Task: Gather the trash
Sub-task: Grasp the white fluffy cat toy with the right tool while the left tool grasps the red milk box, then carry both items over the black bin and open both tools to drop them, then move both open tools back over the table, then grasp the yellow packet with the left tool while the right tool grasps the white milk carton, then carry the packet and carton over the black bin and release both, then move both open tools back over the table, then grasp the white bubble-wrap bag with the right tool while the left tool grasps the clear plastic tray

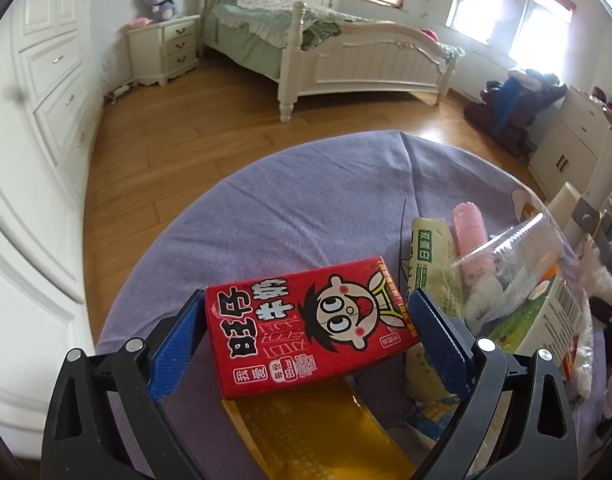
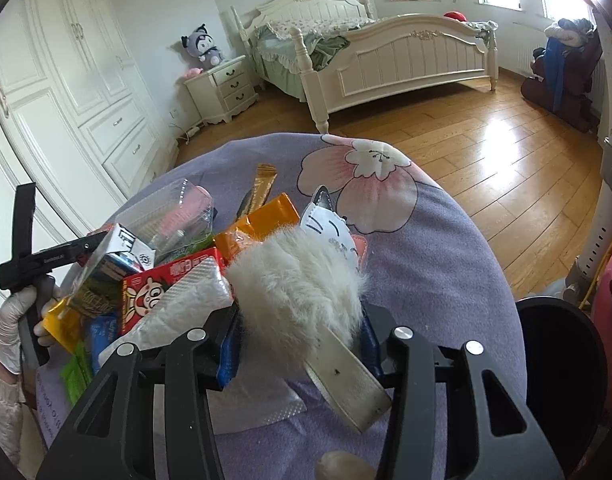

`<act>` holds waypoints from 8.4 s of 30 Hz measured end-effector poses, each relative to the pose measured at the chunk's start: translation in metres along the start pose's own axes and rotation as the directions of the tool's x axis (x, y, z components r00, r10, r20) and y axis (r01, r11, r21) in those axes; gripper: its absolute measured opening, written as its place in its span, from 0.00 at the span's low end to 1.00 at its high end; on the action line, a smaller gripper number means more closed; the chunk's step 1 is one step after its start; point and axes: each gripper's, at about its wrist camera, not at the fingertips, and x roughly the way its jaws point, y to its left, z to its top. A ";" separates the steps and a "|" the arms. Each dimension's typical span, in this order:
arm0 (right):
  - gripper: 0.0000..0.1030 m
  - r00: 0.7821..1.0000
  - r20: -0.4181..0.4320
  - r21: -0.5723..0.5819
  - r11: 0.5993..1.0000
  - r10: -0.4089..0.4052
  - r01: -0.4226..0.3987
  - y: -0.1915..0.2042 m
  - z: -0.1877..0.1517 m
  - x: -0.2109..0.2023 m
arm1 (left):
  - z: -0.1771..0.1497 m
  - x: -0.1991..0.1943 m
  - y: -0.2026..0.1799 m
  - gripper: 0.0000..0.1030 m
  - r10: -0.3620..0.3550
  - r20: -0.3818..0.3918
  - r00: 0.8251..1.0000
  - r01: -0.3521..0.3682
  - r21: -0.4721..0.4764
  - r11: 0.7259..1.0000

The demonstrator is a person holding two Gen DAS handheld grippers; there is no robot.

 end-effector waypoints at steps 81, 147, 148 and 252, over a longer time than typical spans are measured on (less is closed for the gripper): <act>0.95 0.988 0.140 -0.400 0.917 0.063 -0.002 0.122 -0.012 -0.038 | -0.088 -0.098 -0.029 0.95 0.021 0.112 0.994 -0.017 -0.043 0.999; 0.38 0.949 0.247 -0.136 0.976 0.198 -0.169 0.067 -0.009 -0.107 | -0.072 -0.139 -0.126 0.41 -0.312 0.234 0.921 0.289 0.126 0.949; 0.38 0.949 0.271 -0.114 0.984 0.161 -0.135 0.054 -0.015 -0.118 | -0.072 -0.137 -0.140 0.41 -0.334 0.221 0.916 0.308 0.142 0.941; 0.70 0.986 -0.113 -0.293 0.945 0.118 -0.147 0.057 -0.036 0.002 | 0.021 0.010 -0.123 0.43 -0.263 0.009 0.965 0.241 0.371 0.897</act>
